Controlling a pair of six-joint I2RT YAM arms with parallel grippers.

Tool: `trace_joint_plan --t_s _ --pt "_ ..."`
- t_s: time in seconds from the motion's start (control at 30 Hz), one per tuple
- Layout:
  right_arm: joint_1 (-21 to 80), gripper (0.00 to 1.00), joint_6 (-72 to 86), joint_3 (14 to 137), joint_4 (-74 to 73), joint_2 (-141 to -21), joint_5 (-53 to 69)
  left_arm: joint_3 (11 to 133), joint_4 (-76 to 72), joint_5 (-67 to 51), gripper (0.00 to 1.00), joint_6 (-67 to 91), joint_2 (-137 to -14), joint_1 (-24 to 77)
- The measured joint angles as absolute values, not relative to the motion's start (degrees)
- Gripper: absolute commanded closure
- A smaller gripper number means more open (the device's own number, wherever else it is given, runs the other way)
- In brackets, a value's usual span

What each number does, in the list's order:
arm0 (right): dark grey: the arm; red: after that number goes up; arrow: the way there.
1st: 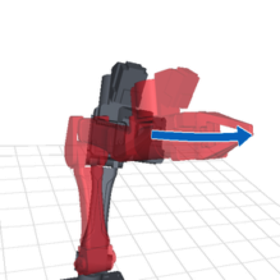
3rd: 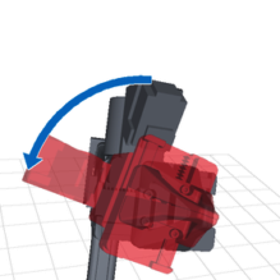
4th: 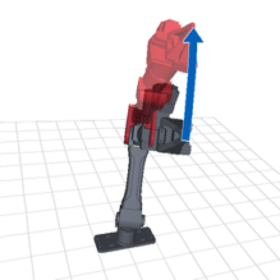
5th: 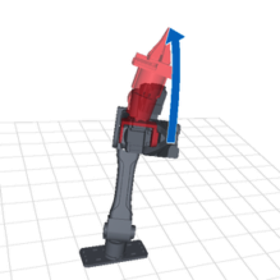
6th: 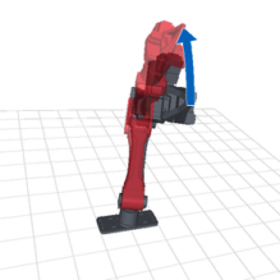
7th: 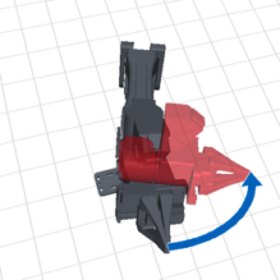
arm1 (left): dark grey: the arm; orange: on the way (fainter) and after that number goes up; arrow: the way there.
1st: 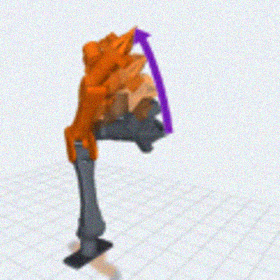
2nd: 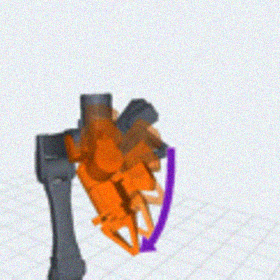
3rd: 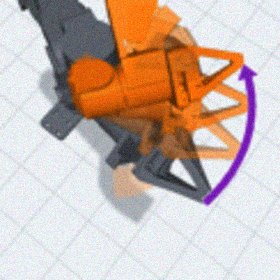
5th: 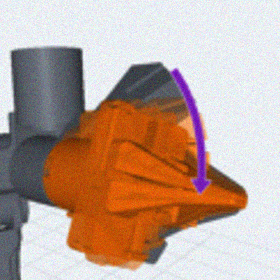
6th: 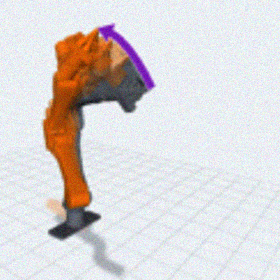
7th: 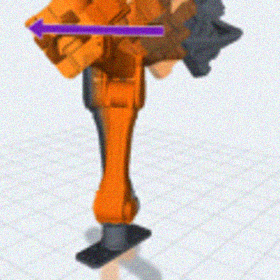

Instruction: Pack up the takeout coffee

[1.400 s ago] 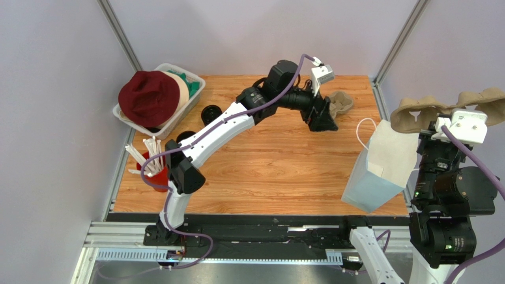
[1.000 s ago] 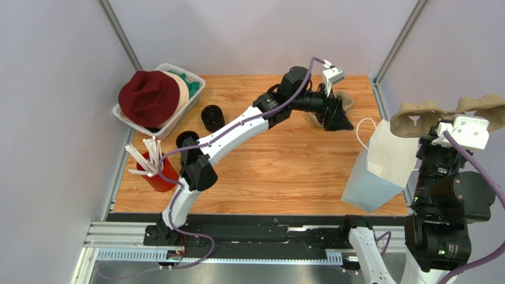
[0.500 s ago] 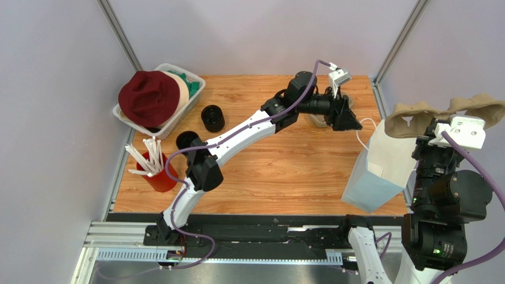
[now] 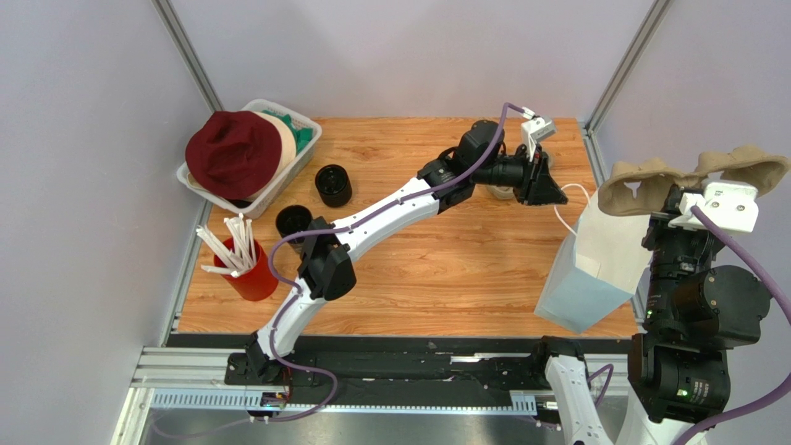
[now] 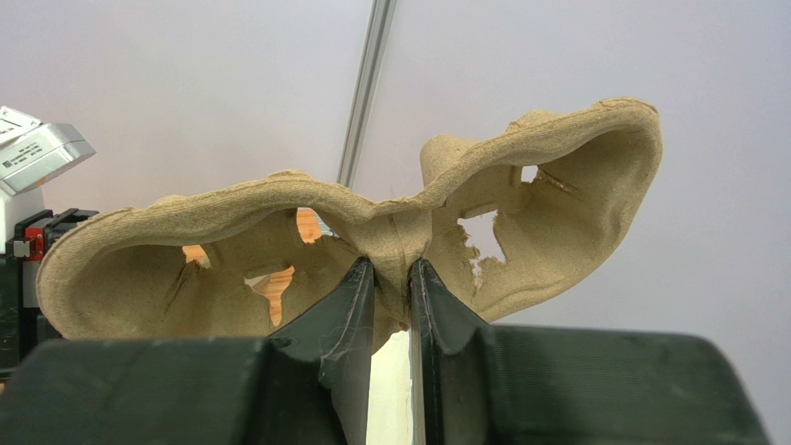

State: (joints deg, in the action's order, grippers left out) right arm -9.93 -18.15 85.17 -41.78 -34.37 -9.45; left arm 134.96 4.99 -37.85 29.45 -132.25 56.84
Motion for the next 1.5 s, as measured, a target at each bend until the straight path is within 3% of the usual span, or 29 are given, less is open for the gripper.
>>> trace_joint_plan --t_s 0.03,0.17,0.47,0.83,1.5 --pt "-9.93 0.9 -18.06 85.17 -41.8 -34.39 -9.32 134.96 5.17 -37.69 0.86 29.26 -132.29 56.86" --pt "-9.93 0.9 -17.87 85.17 -42.06 -34.48 -8.84 135.02 5.8 -36.99 1.0 28.18 -132.27 56.9" --pt "-9.93 0.9 -17.3 87.83 -43.97 -37.17 -5.78 135.04 15.0 -32.84 1.0 22.96 -130.52 56.75" --pt "-9.93 0.89 -15.35 91.57 -45.84 -40.14 2.68 134.56 20.97 -29.98 1.0 19.97 -119.15 52.84" --pt "-9.93 0.88 -8.58 94.35 -47.33 -47.64 27.73 119.09 32.62 -30.46 1.0 10.66 -100.84 47.92"
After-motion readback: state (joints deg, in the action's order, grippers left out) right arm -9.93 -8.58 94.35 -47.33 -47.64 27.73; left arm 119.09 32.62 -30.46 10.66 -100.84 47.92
